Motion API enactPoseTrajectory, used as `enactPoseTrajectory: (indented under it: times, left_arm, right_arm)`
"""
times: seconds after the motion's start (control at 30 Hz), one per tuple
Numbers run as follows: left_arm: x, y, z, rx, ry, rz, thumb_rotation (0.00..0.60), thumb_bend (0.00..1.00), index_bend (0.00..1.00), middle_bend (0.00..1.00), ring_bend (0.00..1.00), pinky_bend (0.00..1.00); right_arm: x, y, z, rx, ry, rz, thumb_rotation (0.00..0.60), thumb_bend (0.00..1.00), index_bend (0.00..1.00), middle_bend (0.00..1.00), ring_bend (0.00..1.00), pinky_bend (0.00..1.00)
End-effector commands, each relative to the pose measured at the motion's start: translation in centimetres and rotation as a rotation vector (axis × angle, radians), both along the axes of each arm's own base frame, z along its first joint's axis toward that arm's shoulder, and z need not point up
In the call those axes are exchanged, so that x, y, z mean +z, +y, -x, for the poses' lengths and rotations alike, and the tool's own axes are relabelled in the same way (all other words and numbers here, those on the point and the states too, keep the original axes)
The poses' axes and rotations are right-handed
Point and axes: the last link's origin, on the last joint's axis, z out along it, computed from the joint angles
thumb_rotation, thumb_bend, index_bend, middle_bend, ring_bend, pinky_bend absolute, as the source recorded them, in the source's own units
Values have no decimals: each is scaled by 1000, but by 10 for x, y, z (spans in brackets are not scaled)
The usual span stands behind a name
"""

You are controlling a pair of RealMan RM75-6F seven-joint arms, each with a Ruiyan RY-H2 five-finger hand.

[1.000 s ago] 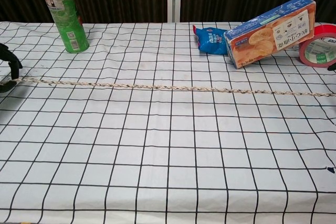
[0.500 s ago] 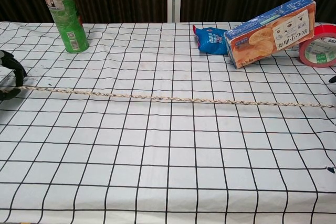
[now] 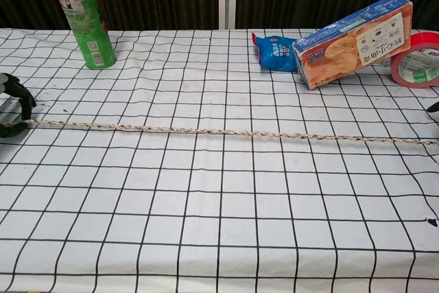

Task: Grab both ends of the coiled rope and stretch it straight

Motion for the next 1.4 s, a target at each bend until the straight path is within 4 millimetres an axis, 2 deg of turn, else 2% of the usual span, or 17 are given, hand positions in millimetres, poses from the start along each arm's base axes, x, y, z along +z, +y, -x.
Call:
enactPoseTrajectory:
  times: [0.03, 0.13, 0.2, 0.47, 0.77, 0.97, 1.17, 1.4]
  left_arm:
    - [0, 0, 0, 0, -2, -1, 600, 455, 628, 255, 2, 60]
    - [0, 0, -1, -6, -9, -3, 600, 423, 555, 250, 2, 60]
    - [1, 0, -1, -11, -12, -5, 600, 405, 518, 245, 2, 60]
    - [5, 0, -5, -39, -27, -23, 600, 367, 465, 231, 2, 60]
    - [18, -2, -11, -71, -47, -57, 600, 335, 406, 217, 2, 60]
    - [47, -11, -17, -136, -71, -160, 600, 258, 299, 196, 2, 62]
    - [74, -45, 0, -190, -35, -268, 600, 201, 161, 142, 1, 62]
    - [98, -91, 26, -161, 27, -345, 600, 158, 138, 127, 0, 62]
  right_arm:
    - [0, 1, 1, -3, -2, -4, 600, 328, 634, 156, 0, 0]
    - [1, 1, 2, -6, -6, -7, 600, 267, 438, 115, 0, 0]
    - [1, 2, 2, -5, -10, -6, 600, 246, 350, 96, 0, 0]
    - [5, 1, 1, 10, -21, 11, 600, 231, 146, 51, 0, 0]
    - [21, 5, 0, 28, -26, 46, 600, 221, 99, 41, 0, 0]
    - [49, 16, -1, 53, -3, 96, 600, 217, 55, 27, 0, 0]
    - [74, 42, 5, 42, 134, 146, 600, 214, 0, 0, 0, 0]
    - [81, 76, 14, -1, 234, 178, 600, 214, 0, 0, 0, 0]
